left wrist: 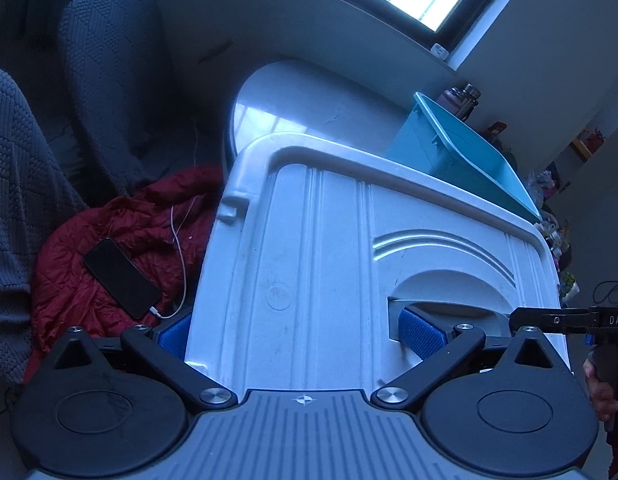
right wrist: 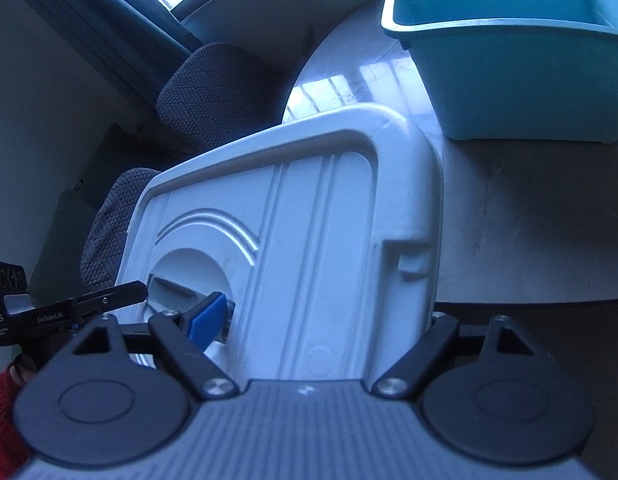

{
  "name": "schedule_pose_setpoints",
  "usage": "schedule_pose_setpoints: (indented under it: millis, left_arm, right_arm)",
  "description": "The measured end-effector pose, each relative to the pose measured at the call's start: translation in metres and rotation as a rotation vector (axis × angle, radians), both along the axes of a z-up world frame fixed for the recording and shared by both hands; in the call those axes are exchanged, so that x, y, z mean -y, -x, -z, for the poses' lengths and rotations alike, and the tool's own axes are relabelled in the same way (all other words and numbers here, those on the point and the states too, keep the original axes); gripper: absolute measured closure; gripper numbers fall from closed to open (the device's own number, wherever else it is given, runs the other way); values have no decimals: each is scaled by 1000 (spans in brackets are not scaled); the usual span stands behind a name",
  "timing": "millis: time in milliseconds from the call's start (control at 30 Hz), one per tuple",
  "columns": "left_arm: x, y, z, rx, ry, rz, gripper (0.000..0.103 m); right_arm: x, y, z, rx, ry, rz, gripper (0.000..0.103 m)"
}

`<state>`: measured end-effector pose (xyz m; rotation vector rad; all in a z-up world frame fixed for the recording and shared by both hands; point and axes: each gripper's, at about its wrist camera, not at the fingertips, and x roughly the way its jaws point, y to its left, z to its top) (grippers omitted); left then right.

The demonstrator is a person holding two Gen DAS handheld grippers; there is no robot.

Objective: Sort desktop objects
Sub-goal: 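Carry the white lid with both tools toward the teal tub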

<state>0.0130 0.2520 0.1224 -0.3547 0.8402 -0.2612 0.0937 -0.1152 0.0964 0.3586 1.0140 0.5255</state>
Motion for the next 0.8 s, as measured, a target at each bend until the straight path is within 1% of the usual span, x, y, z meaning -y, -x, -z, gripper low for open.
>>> schedule_pose_setpoints:
  millis: [167, 400, 567, 800]
  left_arm:
    - [1, 22, -8, 22, -8, 7, 1]
    - [7, 57, -10, 37, 0, -7, 1]
    - [25, 78, -9, 35, -16, -1, 1]
    - [57, 96, -14, 36, -34, 19, 1]
  right_arm:
    - [11, 22, -3, 5, -17, 6, 19]
    - [18, 47, -1, 13, -22, 6, 19]
    - [32, 64, 0, 24, -18, 9, 19]
    - [67, 80, 2, 19, -37, 19, 19]
